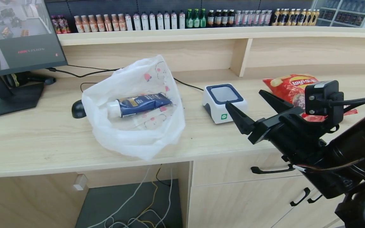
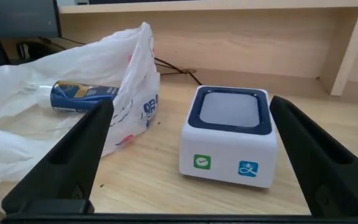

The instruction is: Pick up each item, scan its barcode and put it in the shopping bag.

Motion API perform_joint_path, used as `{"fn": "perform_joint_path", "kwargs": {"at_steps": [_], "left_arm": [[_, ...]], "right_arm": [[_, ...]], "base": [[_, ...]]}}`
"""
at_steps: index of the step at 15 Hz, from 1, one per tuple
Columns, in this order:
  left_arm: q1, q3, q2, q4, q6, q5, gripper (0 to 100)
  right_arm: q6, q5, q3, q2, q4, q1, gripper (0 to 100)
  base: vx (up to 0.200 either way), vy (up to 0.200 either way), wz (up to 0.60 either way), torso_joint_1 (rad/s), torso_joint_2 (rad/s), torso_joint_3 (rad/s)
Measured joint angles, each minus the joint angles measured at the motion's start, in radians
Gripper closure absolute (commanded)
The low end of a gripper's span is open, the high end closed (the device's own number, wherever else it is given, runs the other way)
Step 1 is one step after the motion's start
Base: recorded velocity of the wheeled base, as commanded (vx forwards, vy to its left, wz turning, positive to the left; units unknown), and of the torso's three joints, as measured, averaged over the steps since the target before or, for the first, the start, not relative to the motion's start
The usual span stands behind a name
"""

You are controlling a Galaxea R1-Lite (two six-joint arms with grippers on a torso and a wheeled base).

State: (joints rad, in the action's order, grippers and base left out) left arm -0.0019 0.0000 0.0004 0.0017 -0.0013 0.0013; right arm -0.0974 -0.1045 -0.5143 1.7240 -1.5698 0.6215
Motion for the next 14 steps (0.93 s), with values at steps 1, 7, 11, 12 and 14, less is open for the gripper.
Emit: {"fn": "perform_joint_path", "kwargs": {"at_steps": [1, 7, 11, 12, 14], "left_arm": [[0.000, 0.000, 0.000, 0.000, 0.000, 0.000, 0], [0.000, 0.000, 0.000, 0.000, 0.001, 0.000, 0], [0.000, 0.000, 0.000, -0.002, 0.001, 0.000, 0], [0.001, 0.000, 0.000, -0.002, 0.001, 0.000, 0], [0.001, 0.000, 0.000, -0.002, 0.001, 0.000, 0]], "right_arm": [[0.000, 0.000, 0.000, 0.000, 0.000, 0.003, 0], [-0.004, 0.000, 0.003, -0.001, 0.000, 0.017, 0], [-0.009, -0.036, -0.003, -0.002, 0.000, 0.018, 0], [-0.009, -0.037, -0.001, -0.002, 0.000, 0.019, 0], [-0.007, -0.037, 0.001, -0.002, 0.000, 0.020, 0]], "base": [[0.000, -0.200, 0.00, 0.002, 0.00, -0.002], [0.000, -0.200, 0.00, 0.003, 0.00, -0.001], [0.000, -0.150, 0.00, 0.002, 0.00, 0.003], [0.000, 0.000, 0.00, 0.000, 0.00, 0.000], [0.000, 0.000, 0.00, 0.000, 0.00, 0.000]]}}
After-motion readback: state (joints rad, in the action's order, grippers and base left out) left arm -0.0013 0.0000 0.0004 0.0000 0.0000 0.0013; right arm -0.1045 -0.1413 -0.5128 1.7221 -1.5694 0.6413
